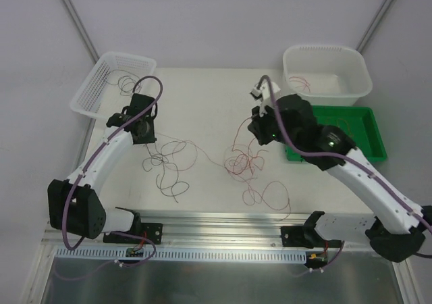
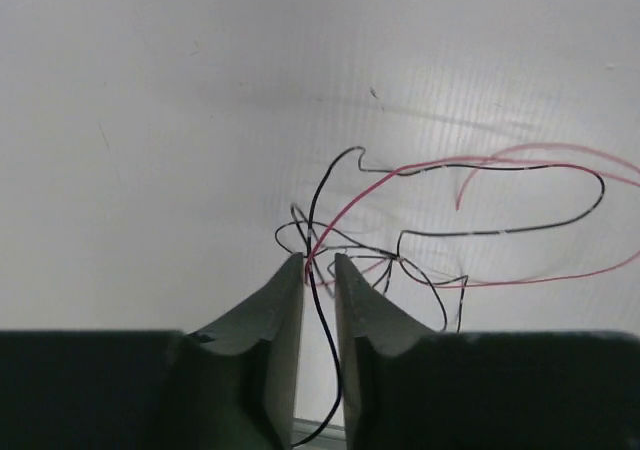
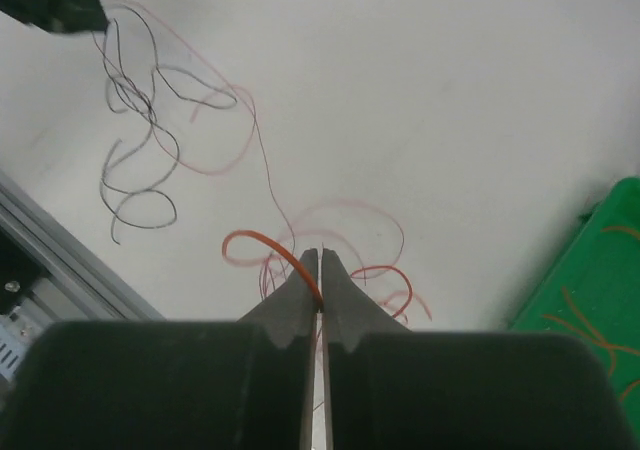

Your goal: Untangle the cables

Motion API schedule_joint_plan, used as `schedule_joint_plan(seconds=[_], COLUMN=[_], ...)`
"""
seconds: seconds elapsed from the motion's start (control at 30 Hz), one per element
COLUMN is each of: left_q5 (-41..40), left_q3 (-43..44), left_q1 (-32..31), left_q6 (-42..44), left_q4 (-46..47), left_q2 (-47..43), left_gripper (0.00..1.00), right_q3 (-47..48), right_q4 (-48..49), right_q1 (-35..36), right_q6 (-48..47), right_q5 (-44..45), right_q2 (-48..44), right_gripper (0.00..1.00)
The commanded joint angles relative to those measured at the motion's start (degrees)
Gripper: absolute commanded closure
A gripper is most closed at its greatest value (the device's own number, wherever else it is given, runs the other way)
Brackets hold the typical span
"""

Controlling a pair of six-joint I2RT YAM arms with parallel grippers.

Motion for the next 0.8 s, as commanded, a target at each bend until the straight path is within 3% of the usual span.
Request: schedule_joint_plan(seconds=[0.0, 0.07, 0.13, 0.23, 0.3, 0.33, 0.47, 0.5, 0.7, 0.77], left_q5=[3.8, 5.1, 6.6, 8.1, 8.8, 9.3, 14.1, 15.0, 25.7, 26.0], left_q3=[-0.8, -1.4, -1.9, -2.9, -3.3, -3.4, -4.6, -5.0, -12.7, -15.2], left_q1=[0.6, 0.6, 0.6, 0.6, 0.6, 0.6, 0.6, 0.6, 0.3, -1.3], left_q6=[0.7, 0.9, 0.9, 0.8, 0.7, 0.4, -1.1, -1.4, -6.1, -7.5], left_q4=[1.7, 3.0, 3.9, 5.0, 5.2, 5.2, 5.1, 5.1, 4.9, 4.8], left_q2=[-5.5, -6.9, -8.8, -10.8, -11.0, -10.9, -10.2, -10.3, -12.8, -13.4], left_gripper=[0.73, 0.66, 0.52, 0.22, 0.14, 0.09, 0.06, 0.05, 0.06, 0.05], right_q3=[-8.1, -10.2, -12.7, -15.3, -16.5, -17.3, -20.8, -21.5, -24.9, -26.1], right_q4=[5.2, 6.8, 7.1, 7.6, 7.1, 6.9, 8.9, 9.4, 9.1, 9.5], right_q1=[-3.5, -5.4, -6.2, -7.7, -8.9, -9.0, -8.3, -7.8, -1.6, -0.1], right_q6=[5.6, 6.9, 8.8, 12.8, 14.8, 15.6, 17.5, 17.4, 14.5, 14.2], right_q5=[-6.0, -6.1, -4.2, -1.2, 1.1, 1.8, 1.1, 0.5, 2.2, 2.0], right_q2=[4.0, 7.7, 10.2, 15.4, 18.3, 18.9, 18.8, 17.4, 12.3, 9.7], right_gripper=[0.99, 0.99, 0.99, 0.98, 0.91, 0.79, 0.59, 0.48, 0.18, 0.13])
